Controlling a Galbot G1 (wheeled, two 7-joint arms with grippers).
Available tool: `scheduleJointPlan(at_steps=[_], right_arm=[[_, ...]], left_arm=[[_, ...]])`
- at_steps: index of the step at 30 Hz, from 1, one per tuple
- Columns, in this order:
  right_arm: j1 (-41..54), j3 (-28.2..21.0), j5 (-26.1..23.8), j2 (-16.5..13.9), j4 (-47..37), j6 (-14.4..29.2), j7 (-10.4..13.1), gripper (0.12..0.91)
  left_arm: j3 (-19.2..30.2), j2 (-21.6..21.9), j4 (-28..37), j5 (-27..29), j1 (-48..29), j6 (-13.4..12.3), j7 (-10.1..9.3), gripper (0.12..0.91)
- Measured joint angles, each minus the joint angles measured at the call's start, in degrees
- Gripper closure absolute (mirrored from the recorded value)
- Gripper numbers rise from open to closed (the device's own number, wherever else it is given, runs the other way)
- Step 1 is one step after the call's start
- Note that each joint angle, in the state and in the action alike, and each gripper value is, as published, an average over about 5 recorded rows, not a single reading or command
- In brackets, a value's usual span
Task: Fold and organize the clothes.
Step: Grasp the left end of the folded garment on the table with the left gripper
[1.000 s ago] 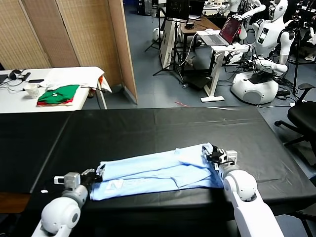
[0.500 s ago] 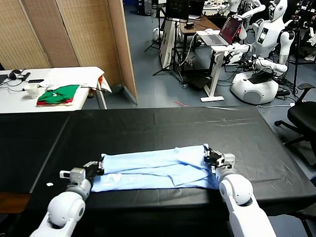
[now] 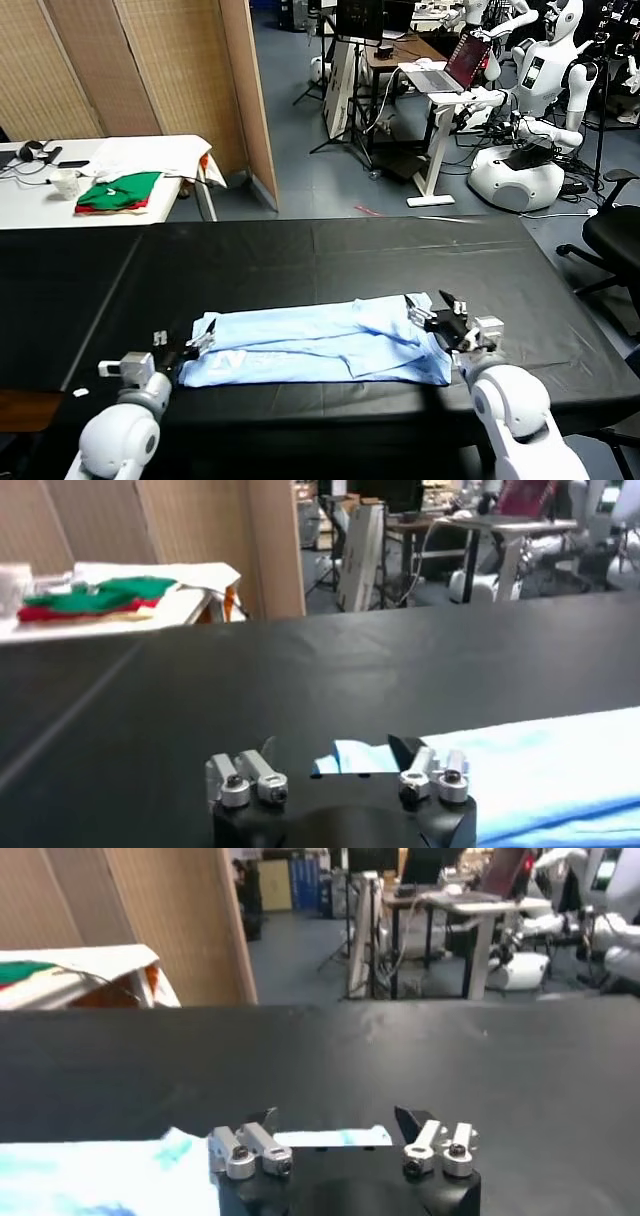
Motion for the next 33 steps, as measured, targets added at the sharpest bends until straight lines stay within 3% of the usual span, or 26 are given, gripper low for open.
scheduleJointPlan(at_steps=[7,25,29,33], right_arm=[[-3.32,1.42,0.02,0.16,3.07,0.39,-0.02,0.118],[-4.77,1.89,-0.25,1.23,6.38,0.34,-0.02,0.118],[-4.83,1.86,-0.34,1.38,6.65,0.36,-0.07,0.118],[-4.96,1.79,-0.41,1.5,6.74,0.43,-0.24,0.118]], left_arm=[[-2.8,-3.32,-0.46,-1.52,3.92,-1.46,1.67,0.123],[-1.54,-6.34,0.77,0.56,4.68,-2.63,2.89,0.127],[-1.85,-6.53,1.14,-1.49,4.51,-2.4,2.7,0.185],[-1.95,-6.83,1.14,-2.2,4.67,-2.2,2.55,0.322]])
